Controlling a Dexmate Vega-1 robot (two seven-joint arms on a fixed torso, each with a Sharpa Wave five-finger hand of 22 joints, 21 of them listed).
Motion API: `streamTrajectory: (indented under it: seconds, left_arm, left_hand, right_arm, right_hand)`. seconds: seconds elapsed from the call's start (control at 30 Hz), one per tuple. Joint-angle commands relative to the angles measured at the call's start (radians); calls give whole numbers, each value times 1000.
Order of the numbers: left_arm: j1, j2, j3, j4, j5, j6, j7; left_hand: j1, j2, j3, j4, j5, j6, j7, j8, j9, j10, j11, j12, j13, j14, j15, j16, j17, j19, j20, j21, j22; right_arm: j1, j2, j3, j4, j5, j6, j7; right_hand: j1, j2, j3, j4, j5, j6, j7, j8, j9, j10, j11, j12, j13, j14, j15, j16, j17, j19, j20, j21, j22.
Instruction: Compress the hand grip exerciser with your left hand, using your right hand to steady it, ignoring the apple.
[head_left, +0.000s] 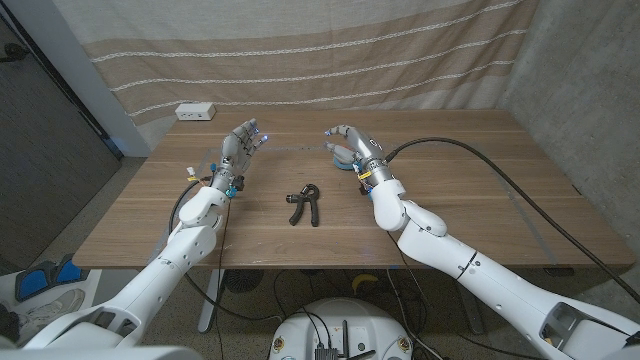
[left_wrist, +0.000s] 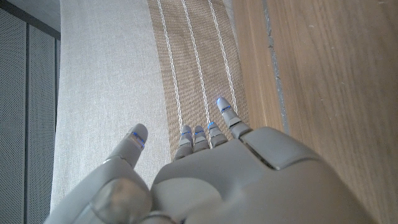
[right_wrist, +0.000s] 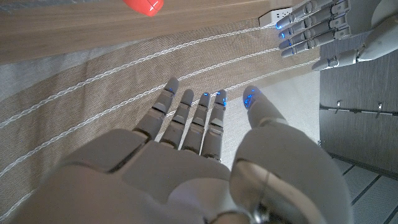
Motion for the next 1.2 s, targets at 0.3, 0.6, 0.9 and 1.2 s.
streamTrajectory:
  seconds: [0.3, 0.6, 0.9, 1.2]
  left_arm:
    - [6, 5, -7, -2, -11, -2, -15]
    - [7, 9, -10, 3, -12, -6, -22]
    - [5, 3, -15, 16, -17, -11, -21]
    - [-1, -3, -18, 34, -22, -20, -32]
  left_hand:
    - [-11, 27, 5, -9, -3, 9, -5, -1, 2, 0, 5, 0, 5, -1, 1, -3, 2, 9, 4, -6, 2]
    - [-12, 27, 5, -10, -4, 9, -5, -2, 2, -1, 4, 0, 6, -1, 0, -3, 2, 10, 4, -8, 2]
    - [-13, 27, 5, -12, -4, 8, -5, -2, 2, 0, 4, 0, 6, 0, 1, -3, 2, 11, 4, -10, 2]
    - [-14, 27, 6, -13, -4, 8, -5, -2, 2, 0, 6, -1, 6, -1, 0, -3, 2, 12, 4, -13, 2]
  right_arm:
    - [10, 29, -45, 39, -41, -14, -21]
    - [17, 47, -64, 60, -71, -44, -37]
    - [20, 63, -81, 81, -93, -65, -61]
    - [32, 77, -103, 107, -110, -88, -64]
  right_hand:
    - [27, -45, -35, 11, -35, 39, -9, 15, 7, 28, -19, 17, 15, 20, -128, 18, 8, 20, 7, 10, 4]
    - [43, -57, -47, 14, -51, 44, -10, 18, 8, 35, -22, 20, 22, 23, -131, 23, 11, 23, 6, 10, 4]
    - [61, -54, -51, 16, -58, 51, -17, 21, 9, 37, -31, 21, 28, 21, -136, 26, 16, 23, 1, 8, 5]
    - [73, -61, -64, 19, -66, 58, -16, 25, 11, 46, -33, 26, 36, 20, -135, 31, 21, 22, 2, 7, 5]
